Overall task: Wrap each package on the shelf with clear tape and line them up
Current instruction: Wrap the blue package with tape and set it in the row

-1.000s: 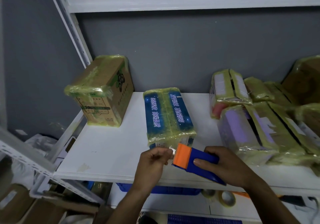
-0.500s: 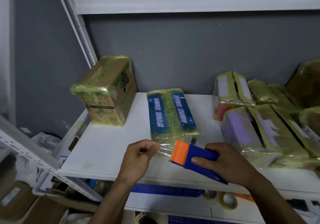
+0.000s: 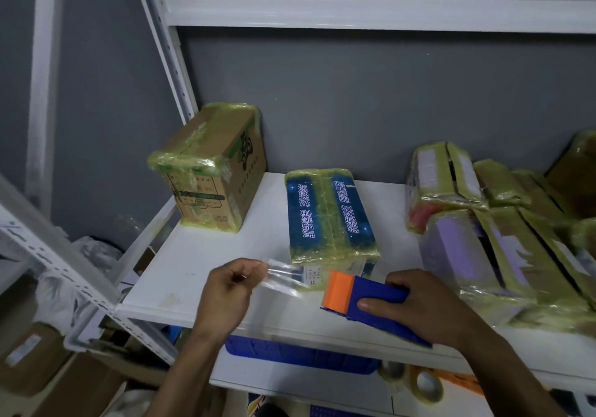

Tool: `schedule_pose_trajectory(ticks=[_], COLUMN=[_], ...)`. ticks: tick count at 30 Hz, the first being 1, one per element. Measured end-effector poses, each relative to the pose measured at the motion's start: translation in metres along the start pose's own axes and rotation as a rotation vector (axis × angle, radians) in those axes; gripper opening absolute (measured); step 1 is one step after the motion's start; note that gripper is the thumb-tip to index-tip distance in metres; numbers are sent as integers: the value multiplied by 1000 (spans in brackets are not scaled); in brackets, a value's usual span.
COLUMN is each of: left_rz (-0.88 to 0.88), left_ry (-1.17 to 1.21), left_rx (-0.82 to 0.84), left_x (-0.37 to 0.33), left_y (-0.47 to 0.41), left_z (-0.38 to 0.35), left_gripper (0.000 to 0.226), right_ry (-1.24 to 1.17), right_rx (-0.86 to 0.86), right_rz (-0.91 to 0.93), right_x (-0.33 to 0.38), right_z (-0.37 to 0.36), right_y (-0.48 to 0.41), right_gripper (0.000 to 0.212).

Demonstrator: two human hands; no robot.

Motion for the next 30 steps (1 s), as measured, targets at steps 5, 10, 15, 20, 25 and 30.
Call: schedule_pose_trajectory(ticks=[5,10,15,20,25,30], left_rz=[4,42,107,155,204,197], left_ry=[-9,87,194,236,251,255], left_rx=[-54,-157,-167,-206,-178,-131], left_x=[10,27,46,56,66,69], left_y=[-8,-14,-20,-30,-39,-48], left_z=[2,-6,-12,-19,-30,-45], left_gripper=[9,3,7,13,17,21], right_ry=[53,148,251,435,583,635], right_rx=[-54,-86,-45,-50,-33,-51], right_rz=[40,-8,-53,-119,-178,-228], right_x=[10,33,52,69,73,69], right_z=[11,15,24,30,26,26], right_y=[-4,-11,-21,-39,-58,-66], right_gripper=[47,59,64,66,67,73])
Point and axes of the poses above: each hand's wrist, its own y-axis away from the middle knuckle, its own z-axis out of the back of the hand, x = y × z, the point moved 6 cm from there along -y, towards the middle knuckle, and after that the axes turned 12 degrees about x, right-handed, at the moved point
